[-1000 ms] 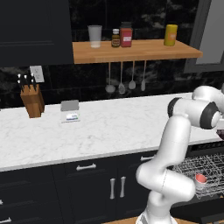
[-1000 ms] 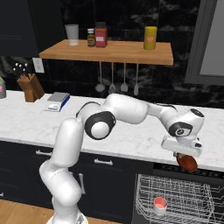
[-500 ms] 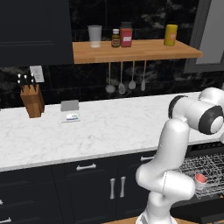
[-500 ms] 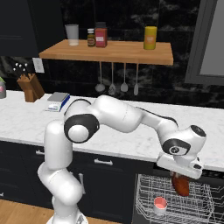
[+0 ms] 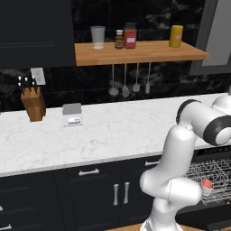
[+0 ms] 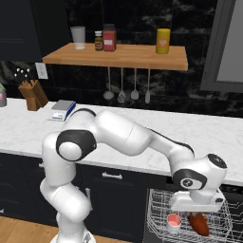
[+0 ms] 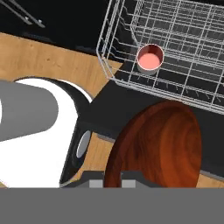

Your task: Pick up the cup and bowl from the counter, place them in the dishwasher, and close the dishwasher door.

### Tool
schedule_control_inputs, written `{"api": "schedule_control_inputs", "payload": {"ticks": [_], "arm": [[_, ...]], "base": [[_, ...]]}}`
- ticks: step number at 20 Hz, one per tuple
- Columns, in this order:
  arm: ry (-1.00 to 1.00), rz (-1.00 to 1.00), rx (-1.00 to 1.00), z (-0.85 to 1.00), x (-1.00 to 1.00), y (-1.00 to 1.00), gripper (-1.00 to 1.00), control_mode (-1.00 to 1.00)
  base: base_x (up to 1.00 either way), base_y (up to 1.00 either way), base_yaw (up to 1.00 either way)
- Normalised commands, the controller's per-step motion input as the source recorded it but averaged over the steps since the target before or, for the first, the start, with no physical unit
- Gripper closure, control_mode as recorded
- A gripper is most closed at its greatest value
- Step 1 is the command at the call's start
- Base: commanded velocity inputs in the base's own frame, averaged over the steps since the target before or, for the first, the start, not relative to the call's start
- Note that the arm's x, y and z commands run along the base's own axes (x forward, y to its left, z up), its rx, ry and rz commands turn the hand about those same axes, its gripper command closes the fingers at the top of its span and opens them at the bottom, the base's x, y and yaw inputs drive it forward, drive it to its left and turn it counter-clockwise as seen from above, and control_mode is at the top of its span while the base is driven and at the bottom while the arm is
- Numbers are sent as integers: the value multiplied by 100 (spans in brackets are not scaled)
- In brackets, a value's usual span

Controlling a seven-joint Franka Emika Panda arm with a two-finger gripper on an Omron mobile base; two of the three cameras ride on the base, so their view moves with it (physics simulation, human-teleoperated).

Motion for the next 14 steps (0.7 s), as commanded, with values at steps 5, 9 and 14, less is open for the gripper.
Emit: {"api": "schedule_control_inputs", "payload": {"ticks": [5,9,14], "arm": [[0,67,0,-22,-61,1,100,-100],[-4,75,3,-28,-44,0,100,-100],[-30,57,5,-41,-6,0,100,-100]], "base": [[0,0,0],[0,0,0],[0,0,0]]}}
